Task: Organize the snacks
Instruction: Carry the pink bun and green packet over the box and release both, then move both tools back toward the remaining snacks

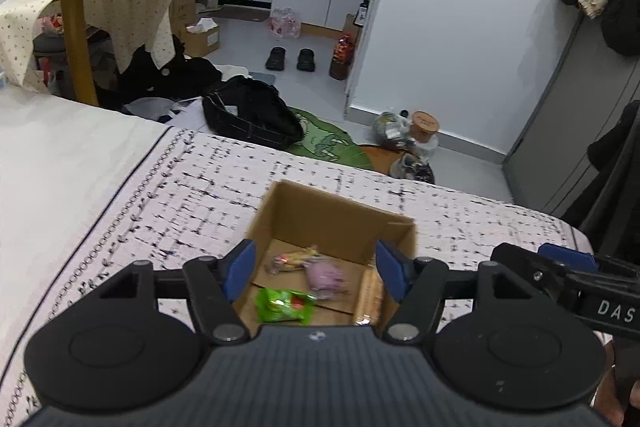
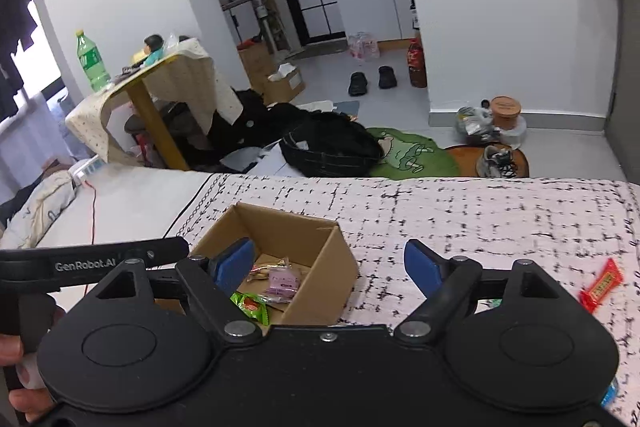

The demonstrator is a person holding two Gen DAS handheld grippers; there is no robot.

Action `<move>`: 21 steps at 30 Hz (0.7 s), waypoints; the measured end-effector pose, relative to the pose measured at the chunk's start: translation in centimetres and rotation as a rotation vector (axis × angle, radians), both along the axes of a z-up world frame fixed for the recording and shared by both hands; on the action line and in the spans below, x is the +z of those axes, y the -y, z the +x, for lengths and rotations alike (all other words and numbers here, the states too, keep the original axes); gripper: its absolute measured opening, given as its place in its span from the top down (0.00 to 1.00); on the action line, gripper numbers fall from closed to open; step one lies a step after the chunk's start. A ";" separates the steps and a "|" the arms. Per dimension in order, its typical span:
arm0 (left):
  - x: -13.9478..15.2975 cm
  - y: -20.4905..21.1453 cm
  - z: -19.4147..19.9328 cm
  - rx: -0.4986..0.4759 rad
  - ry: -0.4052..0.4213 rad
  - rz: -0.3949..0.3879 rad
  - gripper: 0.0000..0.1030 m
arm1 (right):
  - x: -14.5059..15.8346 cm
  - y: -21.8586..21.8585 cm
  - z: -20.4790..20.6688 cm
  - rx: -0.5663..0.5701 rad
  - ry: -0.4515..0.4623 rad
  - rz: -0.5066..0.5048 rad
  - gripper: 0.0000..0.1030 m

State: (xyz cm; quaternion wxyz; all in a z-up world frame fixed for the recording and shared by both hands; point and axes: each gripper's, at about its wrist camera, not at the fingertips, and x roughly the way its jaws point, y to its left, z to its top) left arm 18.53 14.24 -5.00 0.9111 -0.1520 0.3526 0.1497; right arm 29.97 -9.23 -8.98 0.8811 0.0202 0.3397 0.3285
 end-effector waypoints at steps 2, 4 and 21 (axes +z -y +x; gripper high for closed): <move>0.1 0.6 -0.2 -0.008 0.003 -0.009 0.36 | 0.4 0.8 -0.5 -0.011 0.010 0.005 0.20; 0.3 1.1 -0.5 -0.015 0.012 -0.015 0.33 | 0.8 1.8 -0.8 -0.025 0.017 0.009 0.19; 0.2 4.1 -3.2 -0.070 0.036 -0.077 0.28 | 2.9 5.3 -3.0 -0.145 0.047 0.011 0.14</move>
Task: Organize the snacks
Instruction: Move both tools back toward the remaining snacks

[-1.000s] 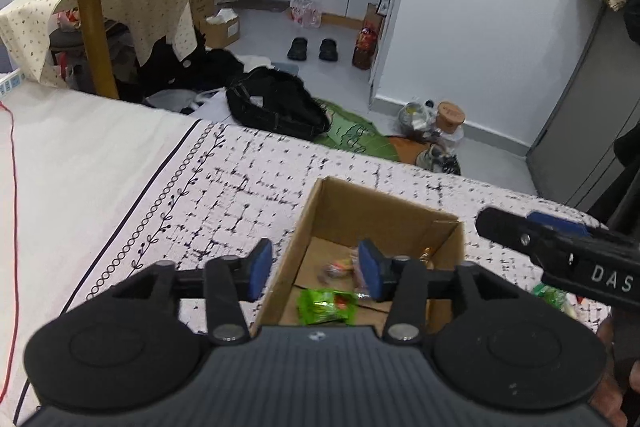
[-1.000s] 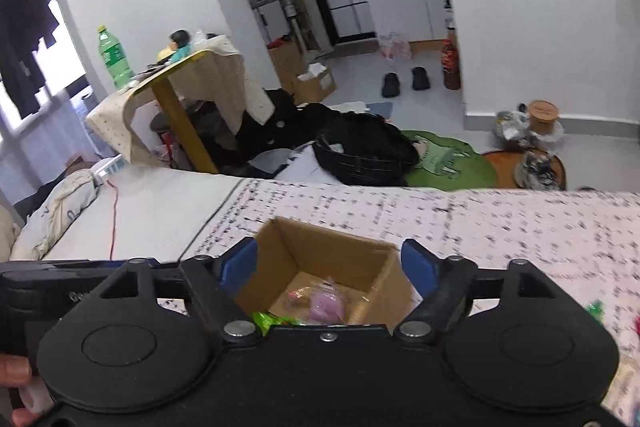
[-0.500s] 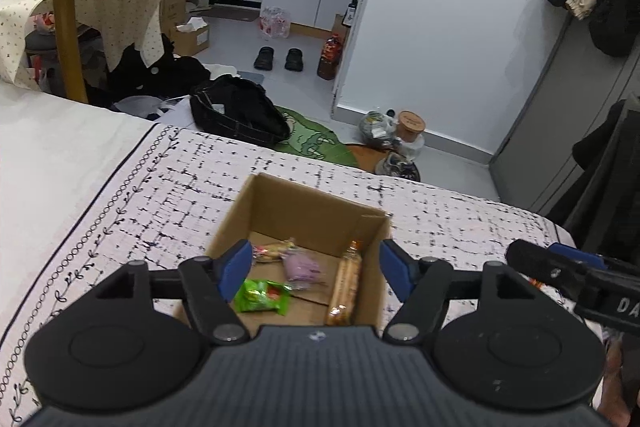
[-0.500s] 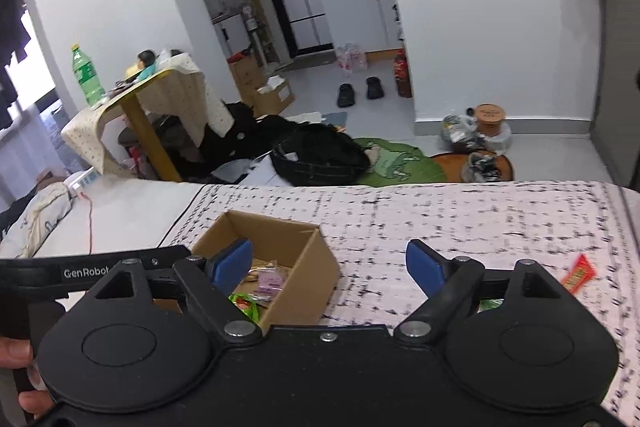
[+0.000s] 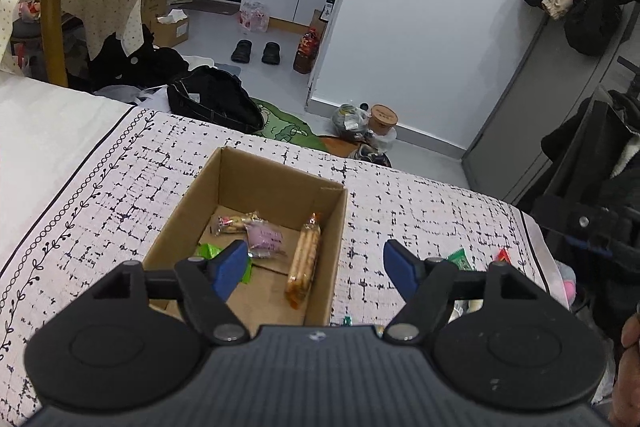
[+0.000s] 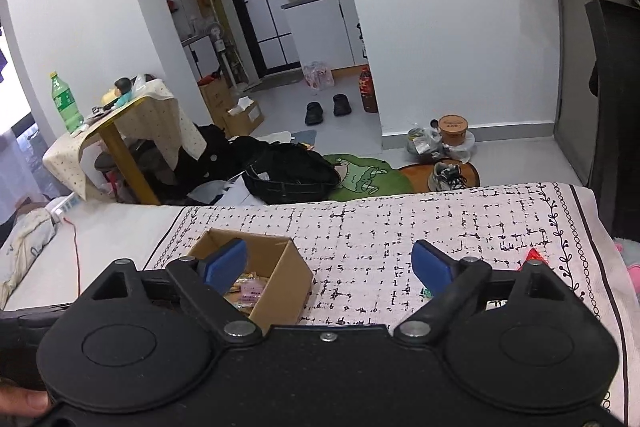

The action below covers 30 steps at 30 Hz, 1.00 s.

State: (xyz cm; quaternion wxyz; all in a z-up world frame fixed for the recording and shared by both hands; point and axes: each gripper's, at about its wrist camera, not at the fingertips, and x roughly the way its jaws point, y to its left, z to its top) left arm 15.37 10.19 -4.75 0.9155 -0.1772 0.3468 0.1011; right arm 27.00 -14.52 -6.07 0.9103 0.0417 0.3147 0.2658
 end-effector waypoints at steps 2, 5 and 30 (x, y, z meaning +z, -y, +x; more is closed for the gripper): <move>0.1 0.4 -0.2 -0.007 -0.005 0.001 0.28 | 0.0 0.0 0.0 0.010 0.000 -0.001 0.12; 0.2 0.8 -0.4 -0.022 -0.005 0.000 0.28 | 0.2 1.0 -0.2 0.006 0.004 0.004 0.08; -2.6 6.8 -0.5 -0.099 -0.047 0.023 0.00 | -4.2 10.2 -1.5 -0.105 -0.099 -0.051 0.00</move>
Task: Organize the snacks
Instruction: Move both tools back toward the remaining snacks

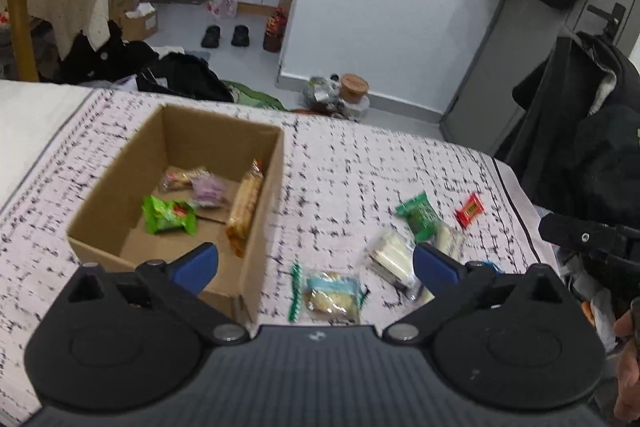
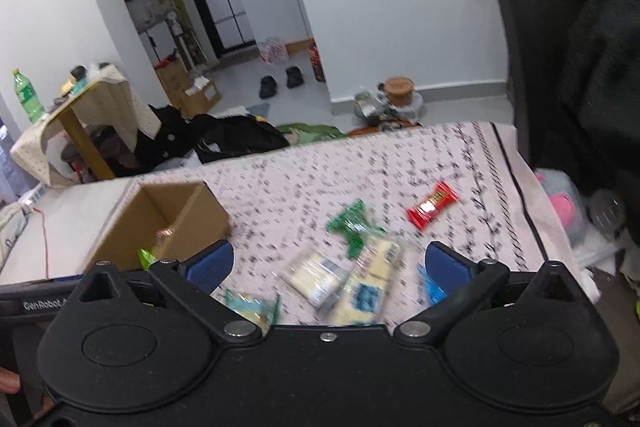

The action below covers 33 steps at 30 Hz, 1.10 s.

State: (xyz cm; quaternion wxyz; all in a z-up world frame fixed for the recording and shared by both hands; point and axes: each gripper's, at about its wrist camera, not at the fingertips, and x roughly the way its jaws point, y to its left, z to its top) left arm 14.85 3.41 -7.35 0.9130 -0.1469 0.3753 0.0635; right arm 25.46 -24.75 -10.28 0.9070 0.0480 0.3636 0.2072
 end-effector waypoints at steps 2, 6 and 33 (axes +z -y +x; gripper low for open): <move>-0.5 0.5 0.2 -0.019 -0.013 -0.013 0.00 | -0.6 0.5 -0.3 -0.001 -0.018 -0.014 0.00; -1.8 1.5 0.4 -0.038 -0.042 -0.030 0.00 | -2.0 1.3 -0.9 0.008 -0.059 -0.007 0.00; -10.5 5.2 5.5 -0.052 -0.157 0.057 0.02 | -12.2 0.0 0.2 0.079 -0.329 -0.016 0.49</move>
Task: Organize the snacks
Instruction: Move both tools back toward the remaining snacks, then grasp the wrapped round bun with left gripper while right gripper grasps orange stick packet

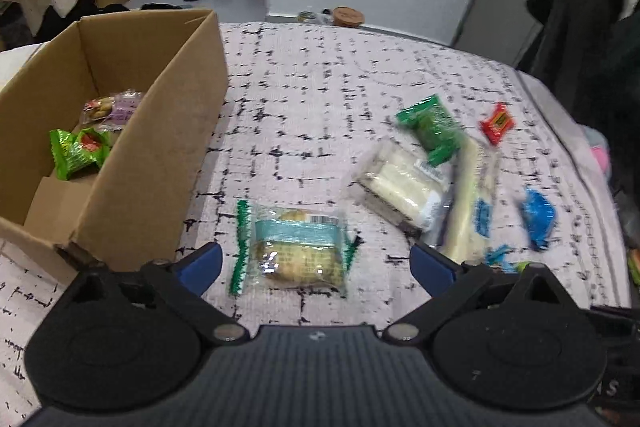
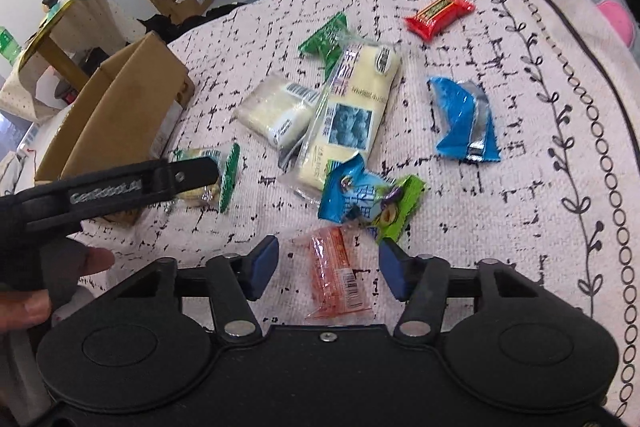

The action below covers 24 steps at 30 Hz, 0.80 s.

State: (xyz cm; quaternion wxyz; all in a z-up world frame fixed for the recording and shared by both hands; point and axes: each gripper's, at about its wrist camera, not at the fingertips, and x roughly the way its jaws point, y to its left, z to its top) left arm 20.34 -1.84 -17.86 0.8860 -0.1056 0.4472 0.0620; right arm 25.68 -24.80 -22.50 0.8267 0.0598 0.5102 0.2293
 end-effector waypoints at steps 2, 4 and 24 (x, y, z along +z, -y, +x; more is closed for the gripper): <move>-0.4 0.1 0.1 0.012 -0.003 0.006 0.02 | -0.3 0.0 -0.1 -0.004 -0.006 -0.002 0.51; -0.9 0.2 0.2 0.025 -0.009 0.014 0.02 | -0.6 -0.1 -0.2 -0.007 -0.011 -0.006 0.54; -1.9 -1.2 -0.4 0.086 0.012 -0.012 0.51 | 0.2 -0.9 -0.2 -0.026 0.014 -0.017 0.83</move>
